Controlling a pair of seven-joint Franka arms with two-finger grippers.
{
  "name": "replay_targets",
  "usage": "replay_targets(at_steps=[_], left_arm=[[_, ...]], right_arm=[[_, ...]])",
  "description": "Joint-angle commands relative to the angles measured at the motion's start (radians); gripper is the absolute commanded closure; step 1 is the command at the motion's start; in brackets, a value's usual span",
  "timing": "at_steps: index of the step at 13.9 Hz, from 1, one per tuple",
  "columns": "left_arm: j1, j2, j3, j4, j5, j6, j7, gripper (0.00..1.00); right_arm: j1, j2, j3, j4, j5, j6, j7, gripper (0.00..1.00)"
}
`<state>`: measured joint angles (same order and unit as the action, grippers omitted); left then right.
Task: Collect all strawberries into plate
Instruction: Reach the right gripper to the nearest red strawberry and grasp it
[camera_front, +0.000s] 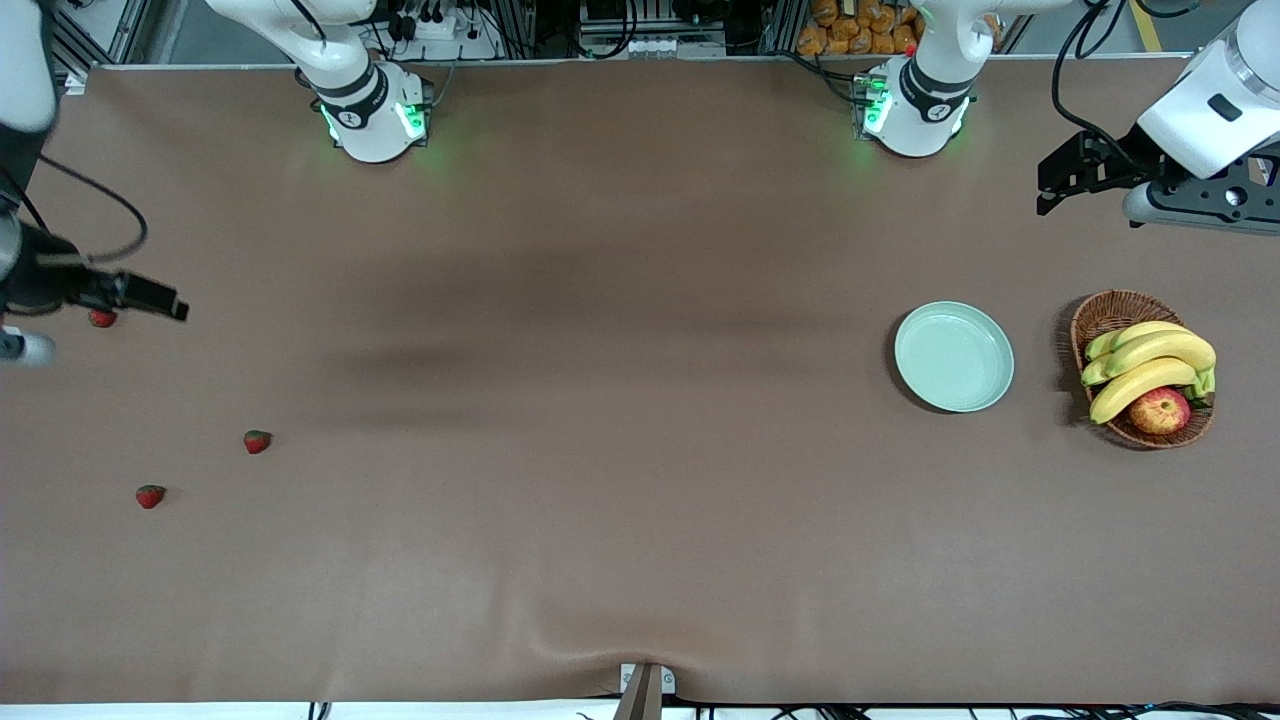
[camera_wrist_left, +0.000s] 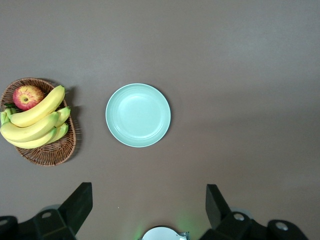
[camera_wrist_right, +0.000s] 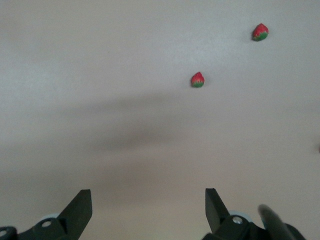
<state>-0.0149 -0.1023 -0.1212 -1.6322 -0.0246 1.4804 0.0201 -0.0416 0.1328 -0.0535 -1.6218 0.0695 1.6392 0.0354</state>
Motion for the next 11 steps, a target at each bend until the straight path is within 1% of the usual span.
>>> replay_targets(at_steps=[1,5,6,8,11], left_arm=[[0.001,-0.011,-0.005,-0.011,0.018,0.003,-0.009,0.00],[0.003,-0.007,-0.005,-0.014,0.018,0.005,-0.009,0.00],[0.003,-0.007,-0.005,-0.014,0.018,0.005,-0.011,0.00],[0.003,-0.007,-0.005,-0.014,0.018,0.005,-0.009,0.00],[0.003,-0.007,-0.005,-0.014,0.018,0.005,-0.009,0.00]], right_arm=[[-0.023,0.066,0.009,0.013,-0.019,0.057,0.005,0.00],[-0.055,0.151,0.009,0.011,-0.025,0.152,0.000,0.00],[-0.060,0.171,0.009,0.011,-0.025,0.177,-0.026,0.00],[-0.073,0.218,0.009,0.011,-0.025,0.241,-0.147,0.00],[-0.104,0.275,0.009,0.013,-0.025,0.347,-0.183,0.00]])
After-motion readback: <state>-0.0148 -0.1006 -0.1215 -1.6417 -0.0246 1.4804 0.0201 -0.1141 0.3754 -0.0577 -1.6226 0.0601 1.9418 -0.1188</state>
